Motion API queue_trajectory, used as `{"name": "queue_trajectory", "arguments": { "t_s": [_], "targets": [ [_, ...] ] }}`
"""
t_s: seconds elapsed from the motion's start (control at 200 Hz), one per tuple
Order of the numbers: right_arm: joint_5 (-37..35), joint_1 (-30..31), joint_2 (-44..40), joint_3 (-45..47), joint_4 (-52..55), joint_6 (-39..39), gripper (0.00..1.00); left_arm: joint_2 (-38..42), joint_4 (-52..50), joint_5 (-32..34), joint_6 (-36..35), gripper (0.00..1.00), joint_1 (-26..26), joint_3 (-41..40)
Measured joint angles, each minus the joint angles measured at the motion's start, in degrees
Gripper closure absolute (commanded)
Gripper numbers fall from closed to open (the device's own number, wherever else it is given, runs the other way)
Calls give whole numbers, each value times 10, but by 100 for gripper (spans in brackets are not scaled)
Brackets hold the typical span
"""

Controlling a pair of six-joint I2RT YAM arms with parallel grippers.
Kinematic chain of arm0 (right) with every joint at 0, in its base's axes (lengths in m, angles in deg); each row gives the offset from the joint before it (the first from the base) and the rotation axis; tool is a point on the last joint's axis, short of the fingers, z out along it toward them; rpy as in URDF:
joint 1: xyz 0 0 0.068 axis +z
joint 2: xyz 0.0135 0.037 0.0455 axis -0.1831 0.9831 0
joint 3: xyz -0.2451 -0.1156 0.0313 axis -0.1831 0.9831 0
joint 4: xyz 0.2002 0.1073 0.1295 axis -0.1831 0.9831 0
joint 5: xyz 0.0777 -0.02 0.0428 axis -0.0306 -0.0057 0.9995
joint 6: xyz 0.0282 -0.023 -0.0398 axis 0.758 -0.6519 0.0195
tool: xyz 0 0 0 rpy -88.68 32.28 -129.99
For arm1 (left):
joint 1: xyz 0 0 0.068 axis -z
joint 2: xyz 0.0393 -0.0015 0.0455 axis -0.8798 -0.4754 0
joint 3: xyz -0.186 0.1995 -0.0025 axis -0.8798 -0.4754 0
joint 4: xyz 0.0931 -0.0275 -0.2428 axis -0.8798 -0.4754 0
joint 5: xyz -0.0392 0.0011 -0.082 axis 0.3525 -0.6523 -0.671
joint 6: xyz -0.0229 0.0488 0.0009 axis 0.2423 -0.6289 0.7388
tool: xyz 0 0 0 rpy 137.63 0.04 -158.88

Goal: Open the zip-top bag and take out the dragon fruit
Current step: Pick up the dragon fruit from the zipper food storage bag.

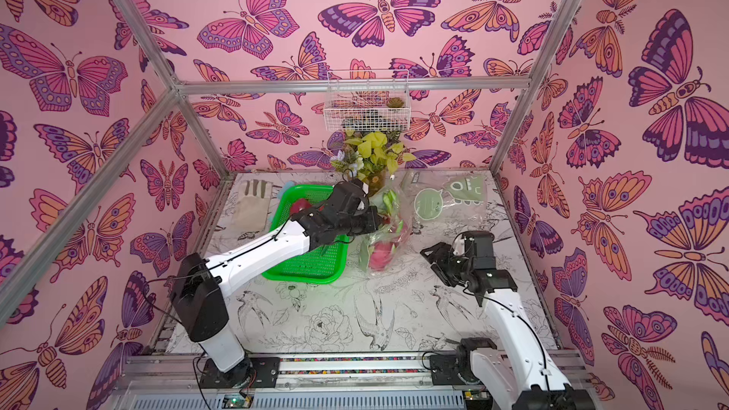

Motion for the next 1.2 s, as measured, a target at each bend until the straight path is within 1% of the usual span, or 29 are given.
{"name": "queue_trajectory", "arguments": {
  "t_s": [0.135, 0.27, 0.356, 0.486, 0.626, 0.671, 0.756, 0.856, 0.941, 1.097, 1.202],
  "targets": [
    [9, 34, 76, 16, -119, 33, 31, 13, 24, 2, 28, 100, -11, -21],
    [22, 38, 160, 14, -234, 58, 30, 13, 35, 2, 48, 100, -17, -25],
    [35, 39, 193, 14, -282, 78, 30, 13, 41, 2, 57, 100, -17, -25],
    [44, 49, 180, 14, -292, 88, 29, 11, 47, 7, 75, 100, -17, -25],
    [47, 69, 115, 26, -282, 89, 26, -2, 64, 15, 96, 100, -17, -25],
    [43, 82, 94, 38, -287, 90, 25, -7, 68, 16, 103, 100, -17, -25],
    [33, 118, 77, 58, -285, 86, 26, -14, 76, 17, 114, 100, -17, -25],
    [22, 157, 91, 71, -291, 78, 29, -20, 82, 18, 126, 100, -17, -25],
    [11, 182, 119, 79, -301, 68, 29, -23, 89, 19, 132, 100, -17, -25],
    [-10, 213, 158, 85, -321, 49, 27, -25, 94, 20, 143, 100, -17, -25],
    [-23, 222, 175, 105, -369, 36, 30, -25, 96, 20, 145, 100, -17, -25]
  ]
}}
